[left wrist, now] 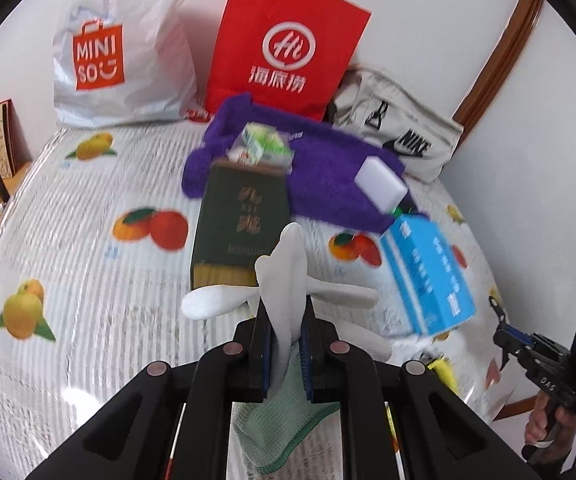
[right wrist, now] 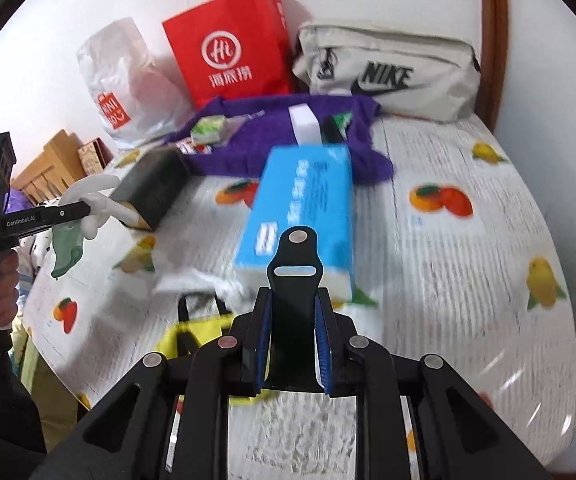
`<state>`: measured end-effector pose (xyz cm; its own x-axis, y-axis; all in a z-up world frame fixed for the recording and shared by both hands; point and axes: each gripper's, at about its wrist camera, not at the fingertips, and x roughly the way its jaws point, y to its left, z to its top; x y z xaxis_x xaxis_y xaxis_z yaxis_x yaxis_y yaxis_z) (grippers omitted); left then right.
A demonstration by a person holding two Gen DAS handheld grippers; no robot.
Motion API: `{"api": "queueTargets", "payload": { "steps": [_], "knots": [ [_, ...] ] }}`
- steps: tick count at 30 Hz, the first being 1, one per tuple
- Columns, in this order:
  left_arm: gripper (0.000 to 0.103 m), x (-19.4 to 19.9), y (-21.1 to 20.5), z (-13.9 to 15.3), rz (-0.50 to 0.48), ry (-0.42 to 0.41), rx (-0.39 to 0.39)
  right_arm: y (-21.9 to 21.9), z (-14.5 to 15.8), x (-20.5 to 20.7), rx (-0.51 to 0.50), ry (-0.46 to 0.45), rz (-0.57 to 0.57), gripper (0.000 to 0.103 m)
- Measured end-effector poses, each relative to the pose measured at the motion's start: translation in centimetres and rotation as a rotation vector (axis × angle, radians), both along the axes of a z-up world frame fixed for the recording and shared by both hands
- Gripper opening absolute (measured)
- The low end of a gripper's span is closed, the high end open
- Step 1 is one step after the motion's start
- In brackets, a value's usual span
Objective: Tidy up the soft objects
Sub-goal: 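Lay the white glove on the purple towel and open the left tool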
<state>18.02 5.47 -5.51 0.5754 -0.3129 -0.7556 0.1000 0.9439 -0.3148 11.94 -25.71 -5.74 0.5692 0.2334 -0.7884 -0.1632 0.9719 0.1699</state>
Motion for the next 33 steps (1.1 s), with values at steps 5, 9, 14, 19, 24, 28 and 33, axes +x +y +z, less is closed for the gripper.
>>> {"api": "queueTargets", "payload": {
  "steps": [5, 9, 14, 19, 24, 28, 33],
  "knots": [
    [0.011, 2.4, -0.1, 2.2, 0.012, -0.035, 0.015, 0.4, 1.7, 3.2, -0.002, -0.04, 0.024, 0.021],
    [0.011, 5.0, -0.5, 3.1, 0.014, -0.047, 0.03, 0.8, 2.8, 6.9, 0.002, -0.067, 0.04, 0.021],
    [0.011, 8.7, -1.2, 3.7, 0.0, -0.057, 0.049, 0.9, 3.3, 11.9, -0.008, -0.083, 0.04, 0.021],
    [0.011, 12.7, -1.8, 3.6, -0.009, -0.049, 0.049, 0.7, 3.3, 16.9, -0.02, -0.079, 0.027, 0.021],
    [0.011, 16.3, -2.5, 2.7, -0.017, -0.034, 0.053, 0.0, 2.4, 21.3, -0.038, -0.067, 0.013, 0.021],
    [0.011, 18.8, -3.6, 1.6, -0.032, -0.008, 0.054, -0.5, 1.0, 24.1, -0.05, -0.038, 0.001, 0.021],
    [0.011, 21.8, -4.7, 0.1, -0.044, 0.027, 0.06, -0.9, -0.9, 27.3, -0.061, -0.004, 0.005, 0.021]
  ]
}}
